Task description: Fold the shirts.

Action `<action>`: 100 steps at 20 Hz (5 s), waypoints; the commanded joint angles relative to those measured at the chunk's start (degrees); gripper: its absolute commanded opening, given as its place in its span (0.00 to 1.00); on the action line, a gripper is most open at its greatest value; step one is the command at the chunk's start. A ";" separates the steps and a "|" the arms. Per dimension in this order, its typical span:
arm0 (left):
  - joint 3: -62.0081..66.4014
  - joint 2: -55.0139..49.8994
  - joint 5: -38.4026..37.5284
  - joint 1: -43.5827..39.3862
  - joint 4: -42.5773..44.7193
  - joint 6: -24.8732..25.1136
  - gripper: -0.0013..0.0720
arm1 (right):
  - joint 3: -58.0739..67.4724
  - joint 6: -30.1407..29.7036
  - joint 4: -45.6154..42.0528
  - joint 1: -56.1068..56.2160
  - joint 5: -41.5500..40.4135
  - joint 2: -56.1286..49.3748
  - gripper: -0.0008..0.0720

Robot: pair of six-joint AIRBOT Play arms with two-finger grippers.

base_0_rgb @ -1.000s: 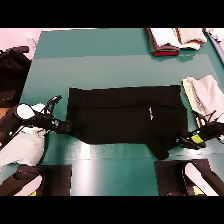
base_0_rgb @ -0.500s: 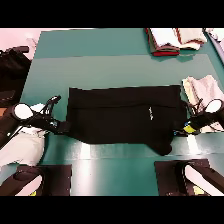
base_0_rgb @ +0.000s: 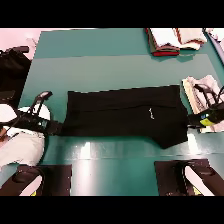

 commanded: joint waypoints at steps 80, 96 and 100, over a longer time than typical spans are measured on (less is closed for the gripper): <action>60.74 -33.97 9.70 2.93 14.88 -5.55 0.05 | 69.09 -12.48 42.82 47.69 -22.93 -63.56 0.63; 60.67 -30.38 11.15 -5.16 12.72 -3.80 0.05 | 37.94 -6.88 33.40 15.04 -17.62 -58.69 0.88; 60.67 -30.40 12.07 -6.19 12.07 -3.06 0.05 | 38.05 -7.80 43.69 17.73 -20.83 -65.07 0.87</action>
